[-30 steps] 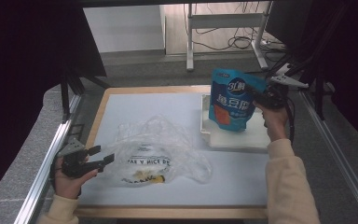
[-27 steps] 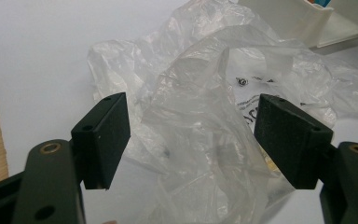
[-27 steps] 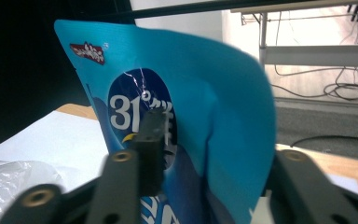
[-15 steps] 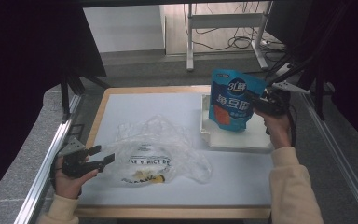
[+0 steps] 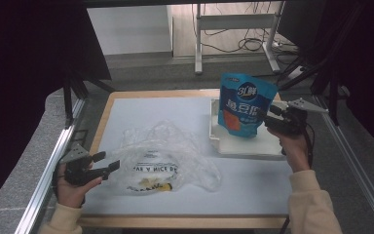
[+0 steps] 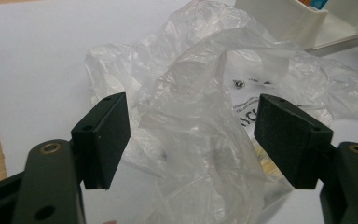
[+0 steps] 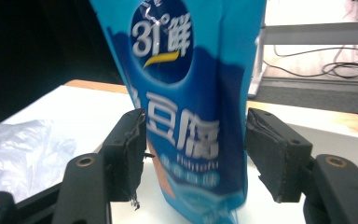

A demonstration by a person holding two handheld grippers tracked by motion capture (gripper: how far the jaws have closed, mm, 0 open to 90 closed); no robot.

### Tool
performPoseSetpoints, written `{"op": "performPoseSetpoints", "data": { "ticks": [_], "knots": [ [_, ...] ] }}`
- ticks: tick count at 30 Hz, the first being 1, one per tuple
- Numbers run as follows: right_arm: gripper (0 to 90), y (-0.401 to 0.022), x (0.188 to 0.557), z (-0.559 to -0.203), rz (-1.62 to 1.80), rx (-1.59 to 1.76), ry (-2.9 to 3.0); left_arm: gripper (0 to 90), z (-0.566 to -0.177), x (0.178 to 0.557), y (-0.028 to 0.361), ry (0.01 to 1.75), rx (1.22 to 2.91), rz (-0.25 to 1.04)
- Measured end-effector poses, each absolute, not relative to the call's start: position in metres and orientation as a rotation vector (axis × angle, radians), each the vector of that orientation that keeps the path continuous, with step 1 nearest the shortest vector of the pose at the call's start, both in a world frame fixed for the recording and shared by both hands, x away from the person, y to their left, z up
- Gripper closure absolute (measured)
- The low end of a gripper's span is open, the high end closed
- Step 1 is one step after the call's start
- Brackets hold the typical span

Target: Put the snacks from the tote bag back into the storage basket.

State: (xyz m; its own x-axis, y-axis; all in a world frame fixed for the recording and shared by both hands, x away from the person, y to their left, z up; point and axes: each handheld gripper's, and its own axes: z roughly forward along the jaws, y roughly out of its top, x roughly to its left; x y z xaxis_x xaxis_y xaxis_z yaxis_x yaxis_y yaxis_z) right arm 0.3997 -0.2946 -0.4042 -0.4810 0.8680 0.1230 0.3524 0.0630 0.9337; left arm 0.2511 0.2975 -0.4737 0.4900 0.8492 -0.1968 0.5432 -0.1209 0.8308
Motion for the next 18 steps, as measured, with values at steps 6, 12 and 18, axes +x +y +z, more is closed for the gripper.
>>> {"op": "performPoseSetpoints", "data": {
  "ticks": [6, 12, 18],
  "knots": [
    [38.8, -0.297, 0.385, -0.409, 1.437, 1.207, 1.874, 27.1, -0.473, 0.251, 0.296, 1.170, 1.798, 0.411],
    [38.8, -0.291, 0.370, -0.414, 1.462, 1.174, 1.897, 27.1, -0.473, 0.250, 0.295, 1.166, 1.803, 0.412],
    [38.4, -0.276, 0.355, -0.422, 1.483, 1.133, 1.958, 27.1, -0.472, 0.249, 0.295, 1.164, 1.800, 0.414]
  ]
}}
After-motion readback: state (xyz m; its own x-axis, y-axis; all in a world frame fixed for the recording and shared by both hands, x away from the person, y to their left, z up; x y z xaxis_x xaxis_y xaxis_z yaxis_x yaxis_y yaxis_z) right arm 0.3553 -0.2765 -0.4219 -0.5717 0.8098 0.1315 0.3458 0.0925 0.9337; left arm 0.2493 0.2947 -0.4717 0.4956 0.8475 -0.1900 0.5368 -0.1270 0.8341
